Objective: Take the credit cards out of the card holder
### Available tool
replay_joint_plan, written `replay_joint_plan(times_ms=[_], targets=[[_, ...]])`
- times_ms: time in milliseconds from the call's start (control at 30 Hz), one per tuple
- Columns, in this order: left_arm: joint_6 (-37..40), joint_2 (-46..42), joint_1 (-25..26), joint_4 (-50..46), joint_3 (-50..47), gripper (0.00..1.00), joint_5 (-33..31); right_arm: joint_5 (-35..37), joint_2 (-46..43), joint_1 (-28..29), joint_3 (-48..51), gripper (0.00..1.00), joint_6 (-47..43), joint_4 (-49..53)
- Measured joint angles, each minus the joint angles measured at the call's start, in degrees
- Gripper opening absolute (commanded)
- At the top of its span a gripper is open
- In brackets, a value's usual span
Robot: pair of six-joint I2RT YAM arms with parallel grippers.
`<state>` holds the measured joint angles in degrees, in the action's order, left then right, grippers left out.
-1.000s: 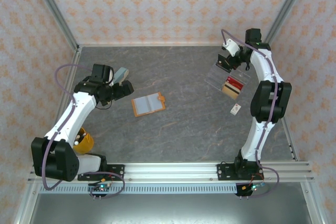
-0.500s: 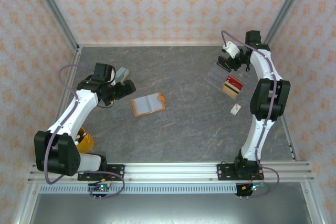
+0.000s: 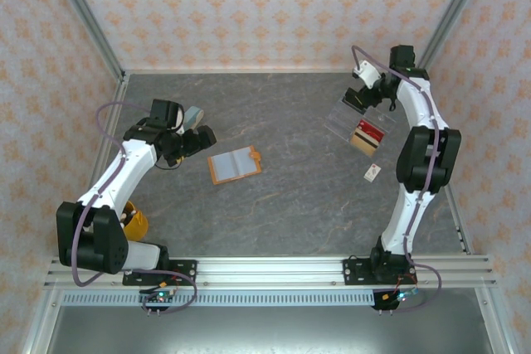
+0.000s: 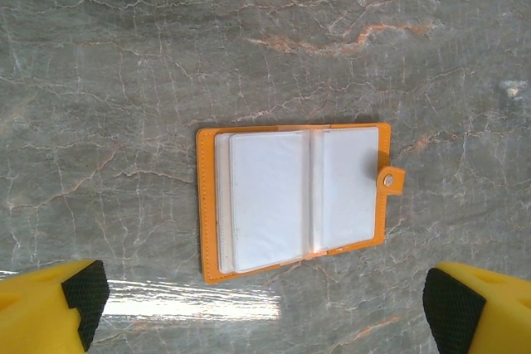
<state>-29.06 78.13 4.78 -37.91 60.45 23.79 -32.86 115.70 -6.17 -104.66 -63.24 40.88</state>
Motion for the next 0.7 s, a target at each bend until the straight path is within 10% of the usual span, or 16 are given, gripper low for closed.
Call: replay_joint_plan(times_ms=[700], targets=[[-4.9, 2.3, 6.5, 9.4, -8.2, 0.82, 3.3, -4.8, -16.6, 13.9, 22.3, 0.32, 64.7, -12.3]])
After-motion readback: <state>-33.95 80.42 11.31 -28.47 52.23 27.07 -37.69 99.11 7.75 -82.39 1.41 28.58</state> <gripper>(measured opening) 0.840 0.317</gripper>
